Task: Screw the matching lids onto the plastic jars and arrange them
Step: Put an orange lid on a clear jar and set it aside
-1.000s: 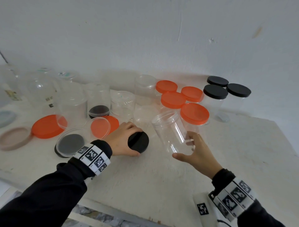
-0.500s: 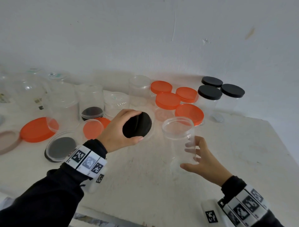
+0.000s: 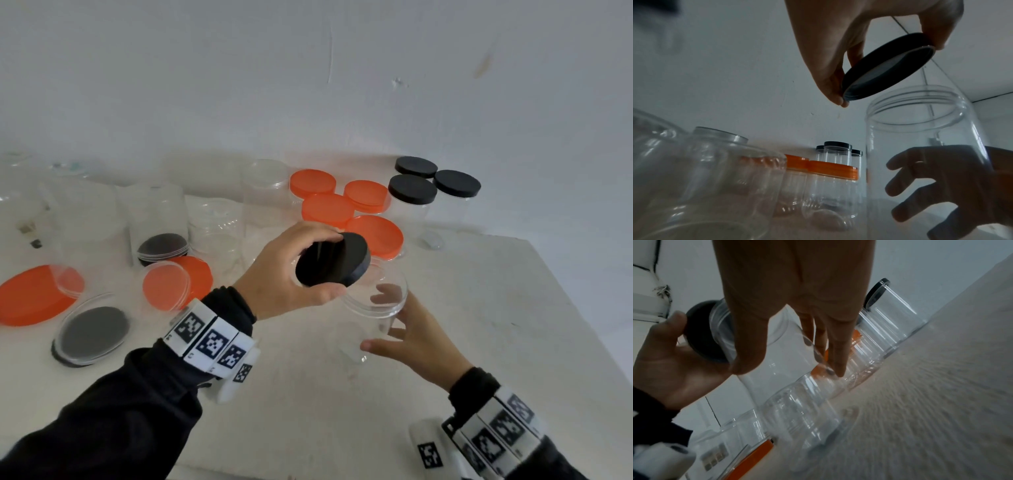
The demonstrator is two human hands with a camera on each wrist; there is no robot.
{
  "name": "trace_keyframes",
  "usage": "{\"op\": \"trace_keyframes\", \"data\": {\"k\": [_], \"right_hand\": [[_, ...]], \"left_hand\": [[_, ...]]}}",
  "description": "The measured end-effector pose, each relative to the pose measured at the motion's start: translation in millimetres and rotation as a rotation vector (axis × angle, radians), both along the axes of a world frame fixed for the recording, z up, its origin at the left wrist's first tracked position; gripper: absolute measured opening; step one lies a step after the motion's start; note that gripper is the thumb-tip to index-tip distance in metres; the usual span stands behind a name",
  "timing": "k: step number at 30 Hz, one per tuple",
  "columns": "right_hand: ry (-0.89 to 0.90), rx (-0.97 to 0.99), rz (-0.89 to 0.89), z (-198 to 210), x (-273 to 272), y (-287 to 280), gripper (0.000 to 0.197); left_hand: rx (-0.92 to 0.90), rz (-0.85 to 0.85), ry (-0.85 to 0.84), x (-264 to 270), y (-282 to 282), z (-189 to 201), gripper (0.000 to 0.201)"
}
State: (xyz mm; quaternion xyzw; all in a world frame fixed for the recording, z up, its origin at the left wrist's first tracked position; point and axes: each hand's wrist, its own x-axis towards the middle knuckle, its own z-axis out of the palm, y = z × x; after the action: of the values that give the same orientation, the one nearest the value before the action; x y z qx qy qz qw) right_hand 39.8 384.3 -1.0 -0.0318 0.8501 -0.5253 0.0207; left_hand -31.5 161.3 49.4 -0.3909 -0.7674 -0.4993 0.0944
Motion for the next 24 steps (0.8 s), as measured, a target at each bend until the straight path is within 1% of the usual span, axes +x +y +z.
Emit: {"op": "trace_keyframes", "data": {"k": [3, 6, 14, 20, 24], "right_hand": [[-0.014, -0.043, 0.030, 2.2, -2.5, -7.5, 0.082], [-0.008, -0.064, 0.049, 2.6, -3.8, -14.0, 0.078], [-0.002, -0.068, 0.053, 3.3, -4.1, -20.4, 0.081], [0.012, -0.057, 0.059, 2.5, -3.7, -20.6, 0.081], [0.014, -0.023, 0.063, 2.9, -4.9, -20.2, 0.084]], "left_hand": [[-0.046, -0.029, 0.055, 1.8, 9.2, 3.4, 0.062], [-0.091, -0.054, 0.070, 3.8, 15.6, 3.7, 0.065], [-0.231, -0.033, 0.131, 3.3, 18.5, -3.6, 0.071], [-0.247, -0.012, 0.123, 3.6, 21.5, -5.0, 0.071], [-0.271, -0.012, 0.089, 3.9, 21.5, -3.7, 0.072]]}}
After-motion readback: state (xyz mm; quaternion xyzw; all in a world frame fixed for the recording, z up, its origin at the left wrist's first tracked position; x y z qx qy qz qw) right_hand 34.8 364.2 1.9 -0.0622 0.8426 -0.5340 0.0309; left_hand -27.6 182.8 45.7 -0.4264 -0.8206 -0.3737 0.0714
